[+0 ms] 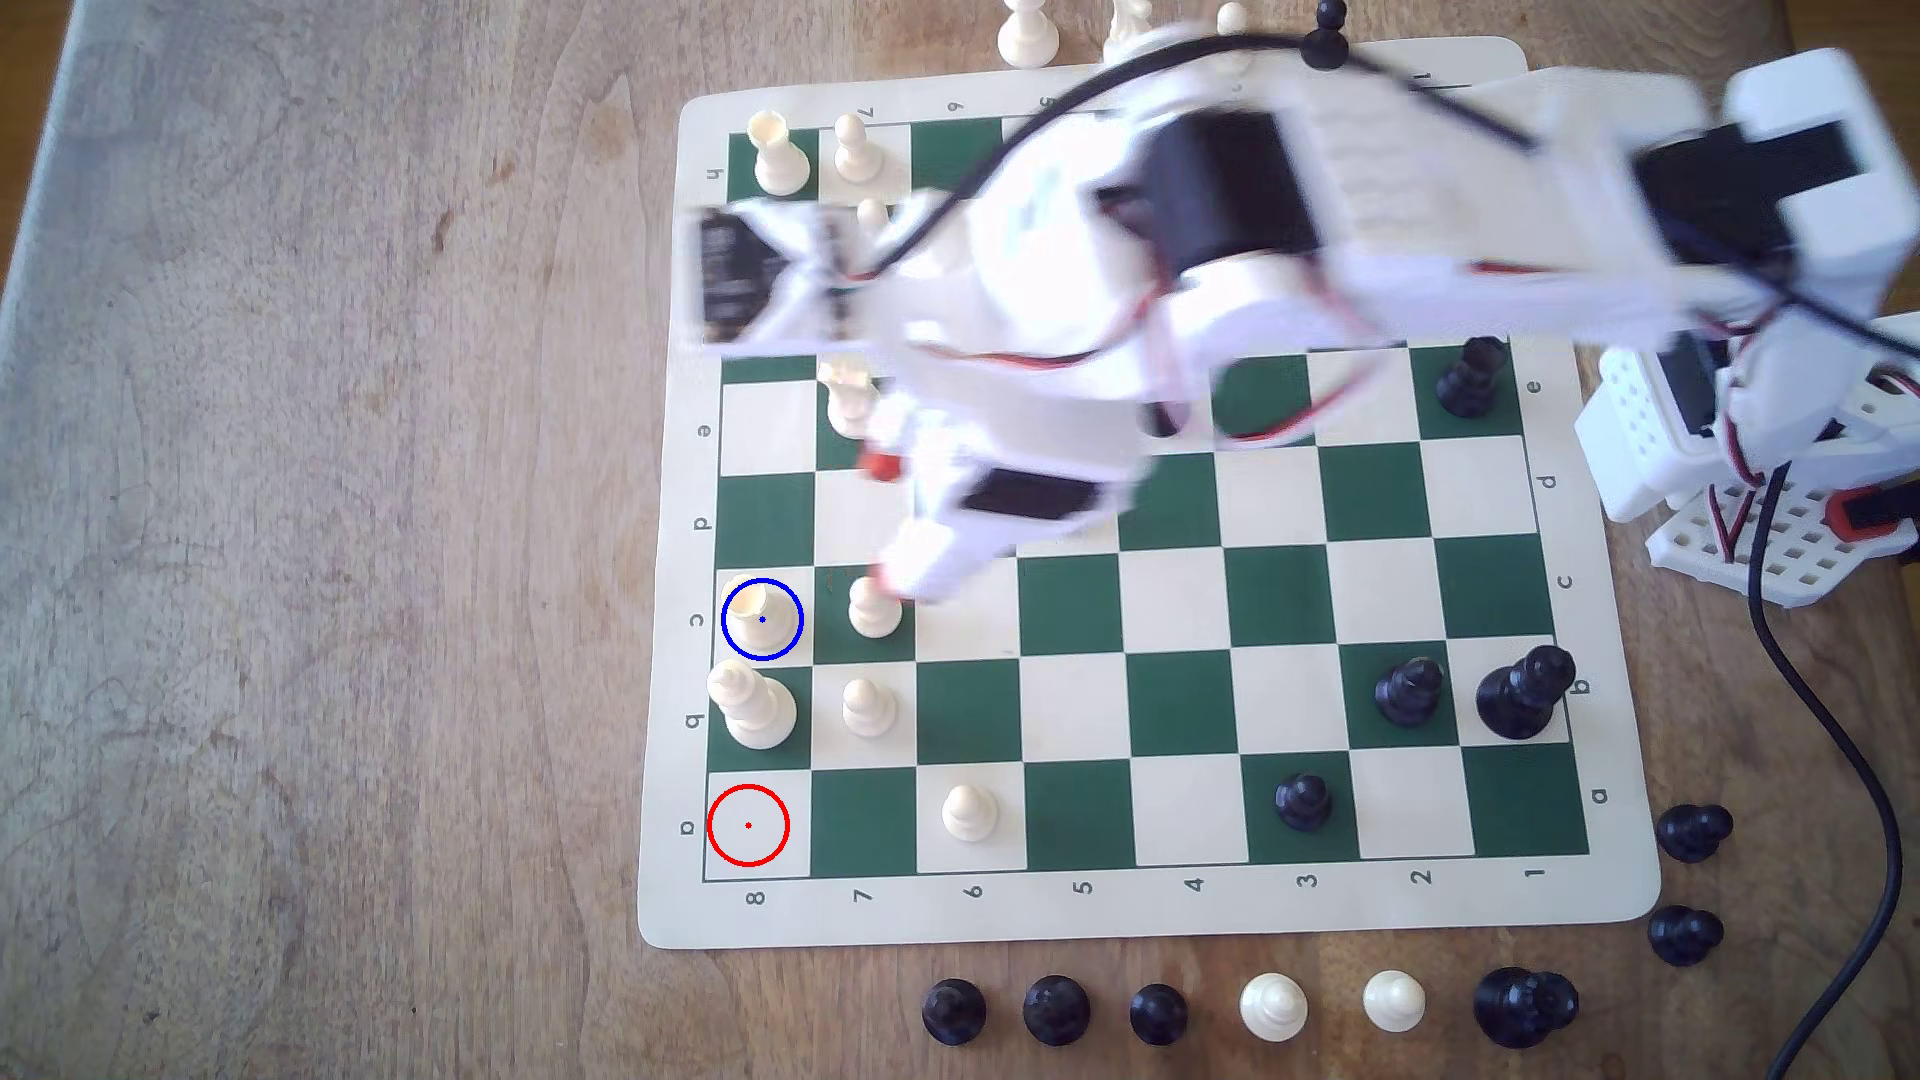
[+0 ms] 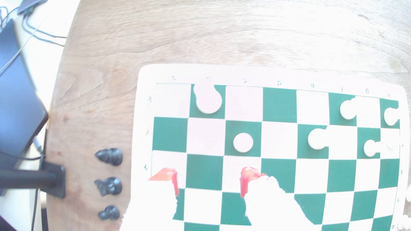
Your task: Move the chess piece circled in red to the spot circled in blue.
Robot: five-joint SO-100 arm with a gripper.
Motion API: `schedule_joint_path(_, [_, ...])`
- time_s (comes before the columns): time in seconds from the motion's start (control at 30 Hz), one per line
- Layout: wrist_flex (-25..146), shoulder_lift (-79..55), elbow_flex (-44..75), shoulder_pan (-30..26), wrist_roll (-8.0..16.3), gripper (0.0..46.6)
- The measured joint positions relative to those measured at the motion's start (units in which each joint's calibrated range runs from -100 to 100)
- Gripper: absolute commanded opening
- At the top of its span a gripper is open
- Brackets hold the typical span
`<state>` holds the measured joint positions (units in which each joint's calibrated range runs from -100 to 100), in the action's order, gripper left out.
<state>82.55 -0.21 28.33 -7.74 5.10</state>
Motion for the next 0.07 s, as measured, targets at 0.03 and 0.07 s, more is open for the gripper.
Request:
schedule_joint_path(0.03, [0.0, 2.5, -1.7, -0.4, 0.0, 13.1])
schedule_joint_path(0.07, [-0.6, 5.4, -4.7, -0.5, 0.0, 11.5])
